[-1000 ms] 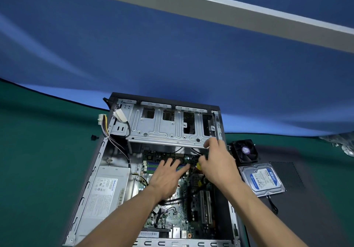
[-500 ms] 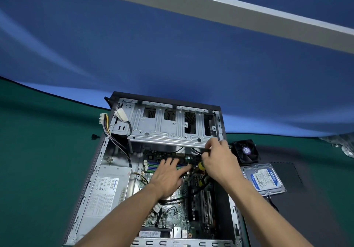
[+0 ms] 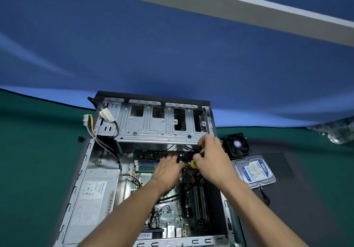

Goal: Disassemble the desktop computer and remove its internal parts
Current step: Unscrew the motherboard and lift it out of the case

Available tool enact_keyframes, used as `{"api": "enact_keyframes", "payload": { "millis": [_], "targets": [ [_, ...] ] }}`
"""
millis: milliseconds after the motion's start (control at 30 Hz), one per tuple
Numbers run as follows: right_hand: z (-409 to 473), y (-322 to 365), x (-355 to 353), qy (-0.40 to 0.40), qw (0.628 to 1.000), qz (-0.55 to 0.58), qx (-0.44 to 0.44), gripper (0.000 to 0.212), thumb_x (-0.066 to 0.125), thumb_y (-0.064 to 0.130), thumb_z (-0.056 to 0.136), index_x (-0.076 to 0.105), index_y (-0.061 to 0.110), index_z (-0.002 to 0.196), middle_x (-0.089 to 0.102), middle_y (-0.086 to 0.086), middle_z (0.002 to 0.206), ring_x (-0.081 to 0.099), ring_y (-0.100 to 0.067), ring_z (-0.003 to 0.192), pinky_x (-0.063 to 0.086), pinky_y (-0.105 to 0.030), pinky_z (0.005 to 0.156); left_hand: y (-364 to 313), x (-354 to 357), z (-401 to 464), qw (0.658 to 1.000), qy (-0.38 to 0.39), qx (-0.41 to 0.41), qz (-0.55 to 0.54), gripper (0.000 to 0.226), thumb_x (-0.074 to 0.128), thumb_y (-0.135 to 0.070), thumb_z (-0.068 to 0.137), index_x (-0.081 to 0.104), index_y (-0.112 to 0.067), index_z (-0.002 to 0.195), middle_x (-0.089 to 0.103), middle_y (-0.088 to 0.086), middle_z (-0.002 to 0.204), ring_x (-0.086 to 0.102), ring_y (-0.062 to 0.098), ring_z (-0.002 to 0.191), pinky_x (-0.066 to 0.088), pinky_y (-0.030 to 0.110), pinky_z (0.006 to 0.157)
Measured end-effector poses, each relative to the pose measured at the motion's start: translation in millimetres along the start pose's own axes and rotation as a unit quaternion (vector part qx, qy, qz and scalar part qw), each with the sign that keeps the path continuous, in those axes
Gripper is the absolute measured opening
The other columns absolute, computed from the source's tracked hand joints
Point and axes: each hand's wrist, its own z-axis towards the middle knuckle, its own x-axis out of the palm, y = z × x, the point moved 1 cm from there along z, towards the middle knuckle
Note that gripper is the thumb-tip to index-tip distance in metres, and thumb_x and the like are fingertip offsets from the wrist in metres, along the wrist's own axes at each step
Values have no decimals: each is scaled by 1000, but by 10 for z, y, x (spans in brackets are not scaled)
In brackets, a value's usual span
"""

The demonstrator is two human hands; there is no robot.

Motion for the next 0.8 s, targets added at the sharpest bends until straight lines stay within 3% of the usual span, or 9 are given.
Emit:
{"api": "enact_keyframes", "payload": {
  "millis": [100, 167, 267, 333, 400, 467, 567, 667, 800],
  "targets": [
    [2, -3, -10, 1, 1000, -25, 4, 12, 48, 31, 93, 45, 21, 98, 53, 0, 104, 55, -25, 88, 40, -32, 72, -21, 2, 25, 1000, 3, -5, -7, 46, 55, -11, 90, 48, -25, 133, 45, 8, 130, 39, 28, 126, 26, 40, 111],
    [2, 4, -2, -3, 1000, -21, 2, 9, 45, 27, 95, 45, 19, 100, 53, -3, 108, 55, -28, 89, 41, -34, 74, -5, -1, 35, 1000, 7, -4, -12, 43, 56, -14, 90, 50, -24, 131, 47, 8, 128, 42, 28, 123, 28, 40, 109],
    [5, 34, 9, 12, 999, -31, -2, 19, 55, 27, 90, 42, 22, 103, 47, -1, 110, 54, -26, 92, 41, -32, 75, 22, -19, 42, 999, 19, -4, -28, 37, 59, -19, 89, 54, -22, 125, 50, 6, 115, 46, 26, 114, 32, 39, 106],
    [19, 51, -5, 3, 999, -47, 3, 17, 48, 34, 94, 47, 19, 101, 52, -2, 106, 56, -28, 95, 42, -33, 76, 11, -39, 54, 999, 25, -8, -29, 35, 61, -17, 88, 55, -21, 123, 49, 4, 107, 47, 24, 110, 32, 39, 105],
    [38, 56, -7, 6, 999, -32, -3, 6, 46, 24, 94, 47, 20, 99, 52, -2, 108, 54, -25, 93, 40, -31, 75, 6, -53, 70, 999, 27, -7, -17, 30, 60, -17, 88, 57, -17, 118, 51, 5, 111, 48, 25, 110, 33, 38, 103],
    [41, 67, -9, 18, 1000, -25, -7, 15, 53, 18, 88, 44, 22, 99, 47, 0, 109, 52, -23, 90, 37, -30, 73, 4, -53, 81, 1000, 26, -7, -11, 28, 60, -17, 89, 58, -16, 117, 52, 7, 114, 49, 26, 111, 33, 38, 102],
    [44, 64, -41, 8, 999, -49, 0, 17, 48, 33, 93, 48, 19, 102, 52, -1, 104, 56, -26, 92, 42, -32, 74, -7, -53, 88, 999, 26, -11, -20, 37, 61, -13, 88, 56, -21, 124, 53, 6, 114, 48, 24, 112, 31, 39, 106],
    [51, 71, -37, 27, 999, -47, -3, 20, 51, 24, 92, 49, 19, 111, 49, -1, 112, 55, -25, 97, 43, -32, 80, -3, -48, 80, 999, 29, -12, -13, 31, 61, -14, 88, 59, -18, 118, 53, 6, 115, 49, 25, 113, 31, 39, 107],
    [48, 88, -36, 13, 998, -57, -2, 22, 45, 34, 95, 51, 16, 106, 57, -3, 107, 57, -27, 93, 44, -33, 77, -8, -34, 65, 999, 23, -16, -16, 35, 59, -9, 88, 57, -21, 121, 51, 5, 113, 47, 24, 113, 29, 39, 108]
  ]
}}
